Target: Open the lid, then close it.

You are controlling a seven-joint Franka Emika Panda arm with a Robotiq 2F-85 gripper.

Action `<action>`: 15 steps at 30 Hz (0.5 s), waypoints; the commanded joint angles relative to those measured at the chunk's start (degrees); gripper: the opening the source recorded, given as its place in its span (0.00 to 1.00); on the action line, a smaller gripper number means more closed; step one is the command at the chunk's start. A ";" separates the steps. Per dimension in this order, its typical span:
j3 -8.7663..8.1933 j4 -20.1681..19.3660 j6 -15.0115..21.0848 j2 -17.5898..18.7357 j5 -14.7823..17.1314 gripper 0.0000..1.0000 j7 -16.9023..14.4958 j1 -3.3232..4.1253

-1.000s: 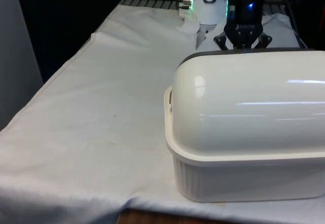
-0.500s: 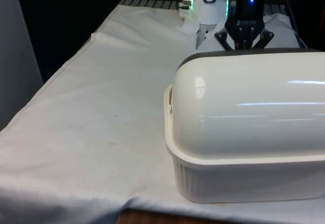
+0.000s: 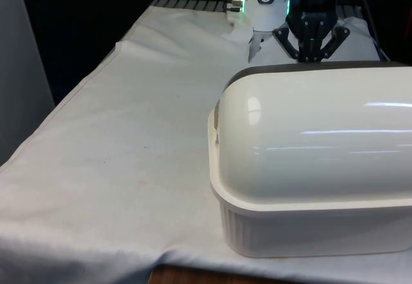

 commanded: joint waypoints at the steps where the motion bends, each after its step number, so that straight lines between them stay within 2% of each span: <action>1: 0.11 0.23 -0.23 -0.11 0.23 0.00 -0.17 -0.11; 10: 0.23 1.15 0.63 -0.52 0.63 0.00 -0.17 -0.23; 11: -0.11 1.03 0.17 -0.46 0.00 0.00 0.11 -0.06; 15: 0.40 1.60 1.38 -0.63 0.92 0.00 -0.06 -0.34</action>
